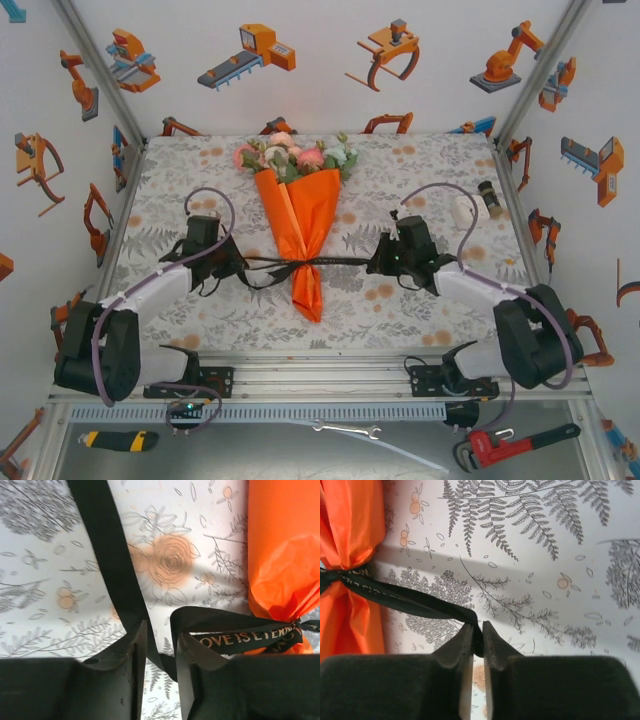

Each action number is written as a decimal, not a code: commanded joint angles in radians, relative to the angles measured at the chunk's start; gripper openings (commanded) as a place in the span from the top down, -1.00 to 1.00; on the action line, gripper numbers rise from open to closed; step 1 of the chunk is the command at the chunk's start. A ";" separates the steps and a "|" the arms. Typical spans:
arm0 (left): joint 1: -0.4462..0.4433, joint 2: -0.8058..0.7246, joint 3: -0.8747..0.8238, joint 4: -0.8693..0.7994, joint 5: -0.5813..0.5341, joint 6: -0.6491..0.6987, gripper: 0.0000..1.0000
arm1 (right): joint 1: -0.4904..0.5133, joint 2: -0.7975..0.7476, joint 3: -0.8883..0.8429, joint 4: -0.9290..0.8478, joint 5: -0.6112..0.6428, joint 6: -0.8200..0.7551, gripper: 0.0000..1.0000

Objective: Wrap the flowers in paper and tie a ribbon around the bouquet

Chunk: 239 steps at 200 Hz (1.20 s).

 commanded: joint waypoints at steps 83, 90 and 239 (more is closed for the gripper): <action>-0.137 -0.506 0.080 -0.048 0.038 0.170 -0.44 | -0.006 -0.306 0.142 -0.126 0.414 -0.179 -0.09; -0.138 -0.540 0.075 -0.055 0.008 0.170 -0.53 | -0.016 -0.323 0.133 -0.114 0.488 -0.194 -0.18; -0.134 -0.830 -0.141 -0.134 -0.553 0.276 -0.94 | -0.383 0.087 -0.079 0.425 0.539 -0.398 -0.99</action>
